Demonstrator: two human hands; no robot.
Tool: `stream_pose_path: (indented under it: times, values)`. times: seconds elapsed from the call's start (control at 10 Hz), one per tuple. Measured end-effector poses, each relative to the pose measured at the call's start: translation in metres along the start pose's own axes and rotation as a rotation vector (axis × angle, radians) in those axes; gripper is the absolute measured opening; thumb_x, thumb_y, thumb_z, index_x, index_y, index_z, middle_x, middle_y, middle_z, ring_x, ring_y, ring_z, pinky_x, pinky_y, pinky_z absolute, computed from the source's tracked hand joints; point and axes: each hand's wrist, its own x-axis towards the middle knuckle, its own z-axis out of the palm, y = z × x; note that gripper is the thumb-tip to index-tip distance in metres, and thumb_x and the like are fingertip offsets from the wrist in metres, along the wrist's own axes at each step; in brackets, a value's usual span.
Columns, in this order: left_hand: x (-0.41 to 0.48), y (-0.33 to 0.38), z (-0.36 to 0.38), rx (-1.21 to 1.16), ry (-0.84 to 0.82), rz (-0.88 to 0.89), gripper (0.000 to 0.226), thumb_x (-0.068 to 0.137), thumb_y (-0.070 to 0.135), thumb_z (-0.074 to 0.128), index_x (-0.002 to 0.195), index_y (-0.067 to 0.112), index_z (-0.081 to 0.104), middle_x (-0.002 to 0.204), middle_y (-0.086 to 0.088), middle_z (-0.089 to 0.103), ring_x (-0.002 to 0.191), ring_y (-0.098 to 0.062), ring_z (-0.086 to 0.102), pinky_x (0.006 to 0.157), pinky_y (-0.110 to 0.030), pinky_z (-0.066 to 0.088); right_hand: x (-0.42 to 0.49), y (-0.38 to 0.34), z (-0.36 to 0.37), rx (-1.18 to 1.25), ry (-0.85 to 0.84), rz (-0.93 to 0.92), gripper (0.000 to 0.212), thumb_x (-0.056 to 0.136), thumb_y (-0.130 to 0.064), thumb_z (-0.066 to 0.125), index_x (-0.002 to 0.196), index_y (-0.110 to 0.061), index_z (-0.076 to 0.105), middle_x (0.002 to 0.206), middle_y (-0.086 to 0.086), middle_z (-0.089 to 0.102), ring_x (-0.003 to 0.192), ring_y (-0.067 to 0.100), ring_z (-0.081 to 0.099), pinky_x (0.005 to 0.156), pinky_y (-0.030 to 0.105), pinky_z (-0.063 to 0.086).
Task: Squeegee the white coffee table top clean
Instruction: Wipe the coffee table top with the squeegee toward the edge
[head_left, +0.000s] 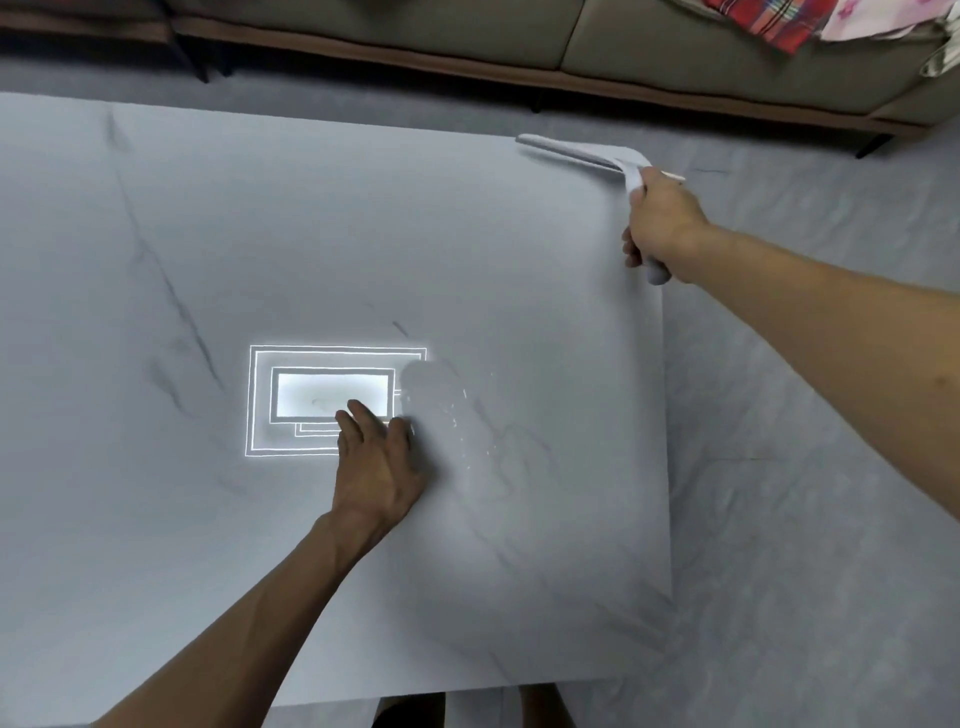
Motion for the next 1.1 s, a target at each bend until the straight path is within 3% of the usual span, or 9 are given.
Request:
stream_pose_path:
  times: [0.2, 0.4, 0.5, 0.6, 0.7, 0.8, 0.9, 1.0, 1.1]
  values:
    - [0.003, 0.007, 0.000, -0.093, 0.018, -0.073, 0.039, 0.074, 0.017, 0.035, 0.107, 0.002, 0.050, 0.132, -0.051, 0.025, 0.121, -0.063, 0.029, 0.102, -0.057, 0.038, -0.071, 0.052, 0.018, -0.202, -0.177, -0.054, 0.028, 0.101, -0.023, 0.023, 0.111, -0.025, 0.049, 0.094, 0.027, 0.065, 0.060, 0.033, 0.064, 0.052, 0.040, 0.055]
    - [0.009, 0.009, 0.001, -0.055, 0.029, -0.050, 0.040, 0.067, 0.022, 0.028, 0.098, 0.009, 0.051, 0.123, -0.046, 0.033, 0.112, -0.056, 0.037, 0.097, -0.050, 0.041, -0.188, 0.114, 0.025, 0.087, -0.296, 0.396, 0.086, 0.079, -0.085, 0.019, 0.115, -0.024, 0.068, 0.074, 0.005, 0.067, 0.058, 0.021, 0.060, 0.051, 0.025, 0.045]
    - [0.010, 0.010, -0.001, -0.038, 0.050, -0.037, 0.040, 0.065, 0.022, 0.025, 0.094, 0.010, 0.051, 0.114, -0.038, 0.038, 0.103, -0.048, 0.041, 0.091, -0.047, 0.044, -0.203, 0.113, 0.014, 0.157, -0.331, 0.407, 0.076, 0.081, -0.083, 0.021, 0.112, -0.032, 0.068, 0.065, -0.002, 0.063, 0.057, 0.018, 0.059, 0.050, 0.026, 0.046]
    - [0.009, 0.009, -0.003, -0.005, 0.052, -0.016, 0.035, 0.065, 0.019, 0.030, 0.093, 0.011, 0.051, 0.111, -0.034, 0.039, 0.100, -0.043, 0.042, 0.087, -0.043, 0.045, -0.165, 0.087, 0.002, 0.129, -0.188, 0.243, 0.040, 0.098, -0.054, 0.030, 0.098, -0.025, 0.058, 0.065, 0.007, 0.064, 0.054, 0.025, 0.063, 0.051, 0.032, 0.053]
    - [0.008, 0.009, -0.003, 0.007, 0.037, -0.006, 0.031, 0.069, 0.016, 0.034, 0.095, 0.011, 0.051, 0.116, -0.037, 0.038, 0.104, -0.045, 0.041, 0.090, -0.043, 0.044, -0.118, 0.057, -0.003, 0.062, -0.066, 0.123, 0.024, 0.101, -0.020, 0.028, 0.118, -0.019, 0.044, 0.075, 0.019, 0.063, 0.049, 0.024, 0.060, 0.039, 0.024, 0.047]
    - [0.008, 0.010, -0.003, 0.006, 0.009, -0.005, 0.027, 0.074, 0.014, 0.038, 0.097, 0.011, 0.052, 0.121, -0.041, 0.035, 0.112, -0.054, 0.037, 0.098, -0.050, 0.042, -0.055, 0.020, -0.003, 0.311, -0.017, 0.328, 0.031, 0.100, -0.028, 0.022, 0.099, -0.012, 0.049, 0.077, 0.018, 0.058, 0.047, 0.026, 0.057, 0.039, 0.019, 0.038]
    - [0.008, 0.009, -0.004, 0.033, 0.003, 0.018, 0.028, 0.074, 0.014, 0.039, 0.099, 0.011, 0.052, 0.125, -0.042, 0.033, 0.114, -0.054, 0.036, 0.100, -0.050, 0.040, -0.049, 0.013, 0.005, 0.181, -0.045, 0.340, 0.023, 0.093, -0.016, 0.028, 0.088, -0.008, 0.048, 0.093, 0.021, 0.062, 0.065, 0.026, 0.058, 0.054, 0.022, 0.039]
    - [0.008, 0.006, -0.002, 0.018, 0.006, 0.028, 0.033, 0.074, 0.015, 0.040, 0.104, 0.011, 0.052, 0.135, -0.045, 0.023, 0.120, -0.052, 0.032, 0.101, -0.046, 0.037, -0.090, 0.032, 0.031, 0.189, -0.065, 0.257, 0.037, 0.096, -0.002, 0.030, 0.131, -0.007, 0.037, 0.115, 0.024, 0.058, 0.094, 0.033, 0.063, 0.081, 0.039, 0.054]
    - [0.006, 0.004, 0.000, 0.040, -0.002, 0.037, 0.037, 0.078, 0.021, 0.036, 0.110, 0.011, 0.051, 0.142, -0.045, 0.018, 0.128, -0.053, 0.026, 0.103, -0.047, 0.033, -0.132, 0.056, 0.046, 0.206, -0.123, 0.338, 0.049, 0.103, -0.029, 0.020, 0.148, -0.010, 0.027, 0.116, 0.025, 0.061, 0.095, 0.036, 0.065, 0.086, 0.041, 0.053]
